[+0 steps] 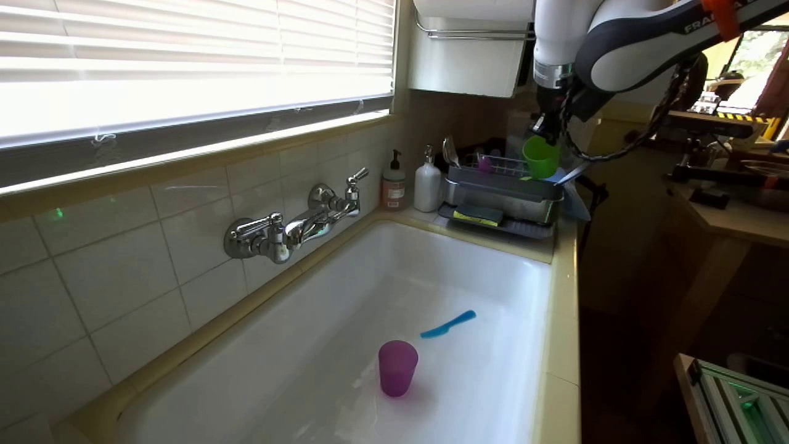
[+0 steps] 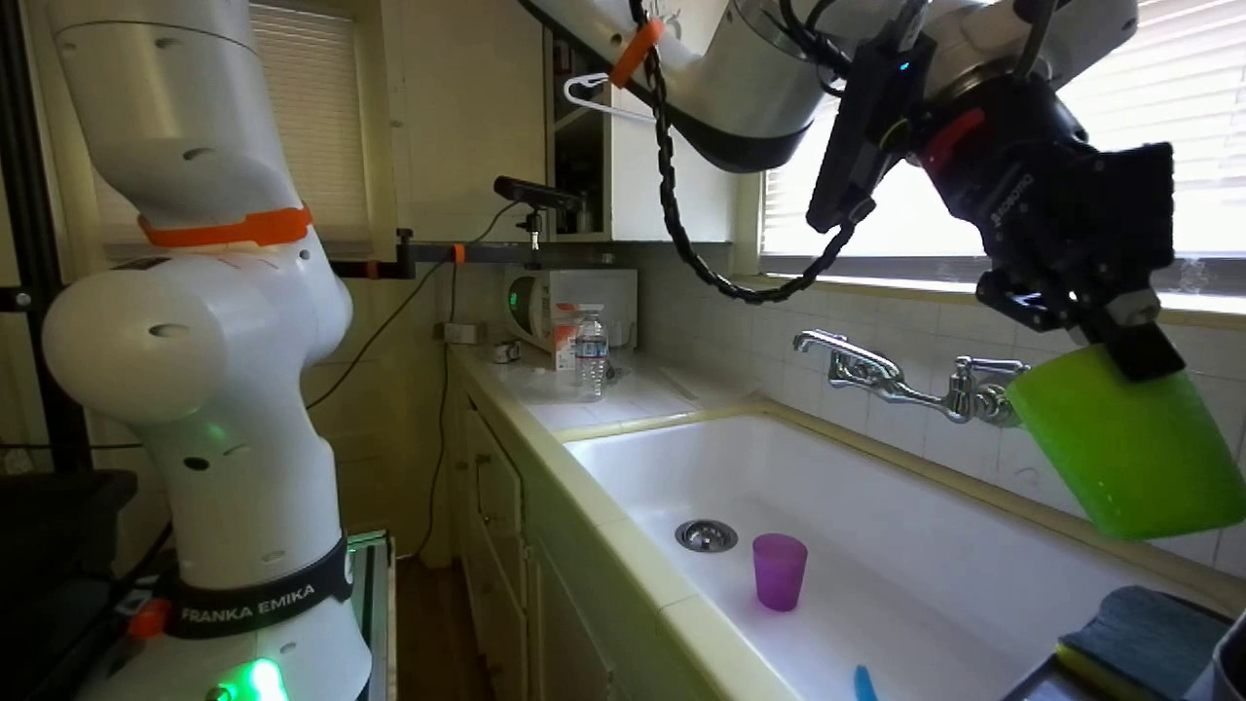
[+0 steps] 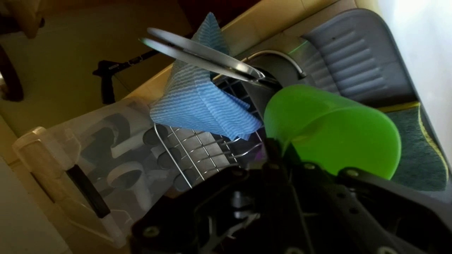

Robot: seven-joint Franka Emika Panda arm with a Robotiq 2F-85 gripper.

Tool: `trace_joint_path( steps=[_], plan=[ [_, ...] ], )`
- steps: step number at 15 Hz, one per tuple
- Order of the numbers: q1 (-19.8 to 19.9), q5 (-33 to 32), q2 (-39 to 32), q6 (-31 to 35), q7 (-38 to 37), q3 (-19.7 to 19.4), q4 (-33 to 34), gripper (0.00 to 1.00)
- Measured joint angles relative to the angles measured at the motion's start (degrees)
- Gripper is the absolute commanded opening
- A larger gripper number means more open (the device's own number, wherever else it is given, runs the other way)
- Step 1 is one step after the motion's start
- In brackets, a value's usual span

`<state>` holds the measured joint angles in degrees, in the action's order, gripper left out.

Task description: Push the faucet to the left then pour the liquid out of the green cup and place the cup on the dishrack.

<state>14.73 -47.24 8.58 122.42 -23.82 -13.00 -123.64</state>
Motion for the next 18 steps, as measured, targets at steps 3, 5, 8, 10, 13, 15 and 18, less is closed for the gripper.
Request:
trace_joint_path(
  steps=[3,5,8,10,13,15,18],
  plan=[
    [0.76,0.17,0.44,0.00,0.82,-1.06,0.16,0.01],
    [1.31,0.38,0.61,0.05,1.54,-1.73,0.49,0.01],
    [1.92,0.46,0.81,0.31,2.50,-2.66,0.92,0.01],
    [2.38,0.67,0.70,1.07,2.87,-3.39,1.34,0.01],
    [3.22,1.72,-0.13,3.53,3.72,-4.78,2.23,0.01],
    [3.68,2.32,-1.11,5.76,3.94,-5.60,2.92,0.01],
    [4.42,3.67,-3.29,9.53,4.00,-6.42,4.29,0.01]
  ],
)
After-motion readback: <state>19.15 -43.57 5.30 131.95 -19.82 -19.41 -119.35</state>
